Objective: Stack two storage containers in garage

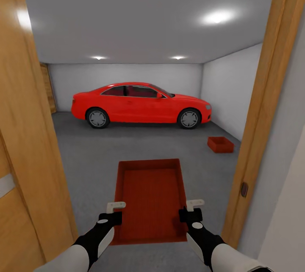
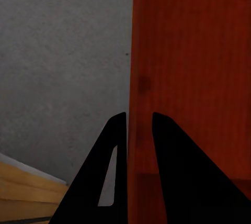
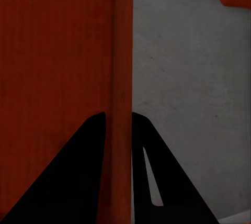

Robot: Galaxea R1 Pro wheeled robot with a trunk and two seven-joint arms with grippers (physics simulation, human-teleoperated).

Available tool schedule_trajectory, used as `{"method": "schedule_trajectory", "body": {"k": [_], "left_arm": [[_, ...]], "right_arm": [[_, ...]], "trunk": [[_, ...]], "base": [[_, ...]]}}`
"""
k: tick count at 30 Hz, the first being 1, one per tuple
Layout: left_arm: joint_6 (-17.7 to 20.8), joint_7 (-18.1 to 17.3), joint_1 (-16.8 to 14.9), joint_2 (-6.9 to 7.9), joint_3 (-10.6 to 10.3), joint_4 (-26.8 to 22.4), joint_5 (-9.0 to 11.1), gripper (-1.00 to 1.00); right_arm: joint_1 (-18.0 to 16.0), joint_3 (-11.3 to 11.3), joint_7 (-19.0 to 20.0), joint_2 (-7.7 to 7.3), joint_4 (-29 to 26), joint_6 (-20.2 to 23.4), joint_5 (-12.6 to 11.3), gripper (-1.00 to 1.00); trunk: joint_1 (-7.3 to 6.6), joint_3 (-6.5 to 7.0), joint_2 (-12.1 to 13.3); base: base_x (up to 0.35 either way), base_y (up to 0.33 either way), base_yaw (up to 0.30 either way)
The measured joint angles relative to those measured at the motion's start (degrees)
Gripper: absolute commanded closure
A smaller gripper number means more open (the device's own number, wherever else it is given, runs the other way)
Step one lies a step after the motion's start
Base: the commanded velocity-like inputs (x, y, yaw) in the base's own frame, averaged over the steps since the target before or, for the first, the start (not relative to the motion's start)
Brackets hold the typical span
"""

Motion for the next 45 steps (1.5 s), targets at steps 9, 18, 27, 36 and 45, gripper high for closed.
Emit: {"method": "schedule_trajectory", "body": {"k": [9, 18, 27, 36, 45], "left_arm": [[0.2, 0.0, 0.0, 0.02, -0.1, -0.1, 0.0, 1.00], [0.0, 0.0, 0.0, -0.02, 0.1, 0.1, 0.0, 1.00], [0.0, 0.0, 0.0, -0.03, 0.2, 0.1, -0.1, 1.00], [0.0, 0.0, 0.0, -0.03, 0.2, 0.1, -0.1, 1.00], [-0.2, -0.1, 0.0, -0.06, 0.3, 0.3, -0.1, 1.00]], "right_arm": [[0.0, 0.0, 0.0, 0.00, 0.0, 0.1, -0.1, 1.00], [0.0, 0.0, 0.0, 0.00, 0.0, 0.1, 0.0, 1.00], [0.0, 0.0, 0.0, 0.00, 0.0, 0.1, 0.1, 1.00], [0.0, 0.0, 0.0, 0.00, 0.0, 0.1, 0.1, 1.00], [0.0, 0.0, 0.0, 0.00, 0.0, 0.1, 0.2, 1.00]], "trunk": [[0.00, 0.00, 0.0], [-0.02, 0.00, 0.0], [-0.03, 0.00, 0.0], [-0.03, 0.00, 0.0], [-0.03, 0.00, 0.0]], "base": [[0.003, 0.001, -0.001], [0.217, 0.000, 0.000], [0.316, 0.000, 0.000], [0.318, 0.000, 0.000], [0.318, 0.000, 0.000]]}}
